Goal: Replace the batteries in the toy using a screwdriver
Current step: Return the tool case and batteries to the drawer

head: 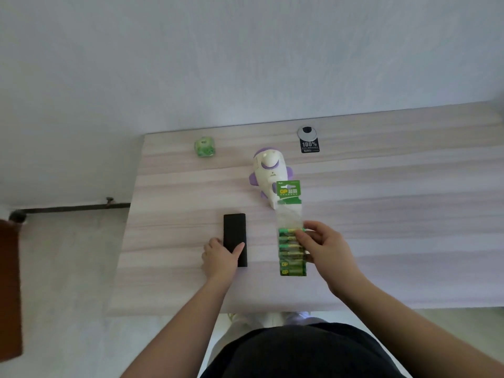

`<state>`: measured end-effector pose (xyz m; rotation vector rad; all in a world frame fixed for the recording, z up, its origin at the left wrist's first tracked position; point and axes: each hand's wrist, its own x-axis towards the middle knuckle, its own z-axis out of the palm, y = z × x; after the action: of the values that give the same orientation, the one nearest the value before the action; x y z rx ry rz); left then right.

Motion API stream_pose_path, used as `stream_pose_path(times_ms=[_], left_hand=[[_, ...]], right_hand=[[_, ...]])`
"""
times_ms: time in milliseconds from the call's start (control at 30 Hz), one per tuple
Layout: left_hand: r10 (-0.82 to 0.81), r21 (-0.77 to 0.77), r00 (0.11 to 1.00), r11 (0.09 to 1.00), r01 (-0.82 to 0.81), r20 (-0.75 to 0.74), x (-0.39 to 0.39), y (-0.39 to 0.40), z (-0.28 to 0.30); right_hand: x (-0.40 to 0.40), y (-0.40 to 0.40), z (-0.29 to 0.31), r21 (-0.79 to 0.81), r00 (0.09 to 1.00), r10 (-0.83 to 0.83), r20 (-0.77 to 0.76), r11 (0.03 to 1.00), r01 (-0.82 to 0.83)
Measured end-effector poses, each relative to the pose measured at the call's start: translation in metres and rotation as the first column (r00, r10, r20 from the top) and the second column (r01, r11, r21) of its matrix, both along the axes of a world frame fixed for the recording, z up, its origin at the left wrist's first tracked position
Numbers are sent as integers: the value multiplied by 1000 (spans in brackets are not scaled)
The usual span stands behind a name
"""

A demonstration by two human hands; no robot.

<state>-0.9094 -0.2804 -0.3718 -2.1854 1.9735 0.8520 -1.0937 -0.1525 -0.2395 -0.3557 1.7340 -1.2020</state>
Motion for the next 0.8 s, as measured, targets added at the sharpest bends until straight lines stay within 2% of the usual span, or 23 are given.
stream_pose_path(times_ms=[200,300,367,467,600,700,800], left_hand=[[136,225,985,968,-110,-105,-14,-23,-7],[87,208,980,977,-49,-181,-19,-21,-3],[112,224,961,973,-54,-253,-20,-12,1],[262,314,858,941,-126,-443,-19,6,18],[479,409,616,873,-264,-626,-17,23,74],[478,396,484,878,-268,-733,-12,27,132],[407,306,420,908,-287,-811,3,30,185]], right_hand=[[-12,2,0,-3,1000,5,15,1000,-5],[-15,2,1,-17,999,32,11,999,-32],[-18,2,4,-38,999,47,11,998,-47],[-22,0,8,-71,998,57,-3,996,-57],[-26,-13,19,-99,994,107,4,989,-106],[-21,-28,34,-143,989,143,33,980,-137],[-10,-45,57,-190,983,182,20,966,-175]])
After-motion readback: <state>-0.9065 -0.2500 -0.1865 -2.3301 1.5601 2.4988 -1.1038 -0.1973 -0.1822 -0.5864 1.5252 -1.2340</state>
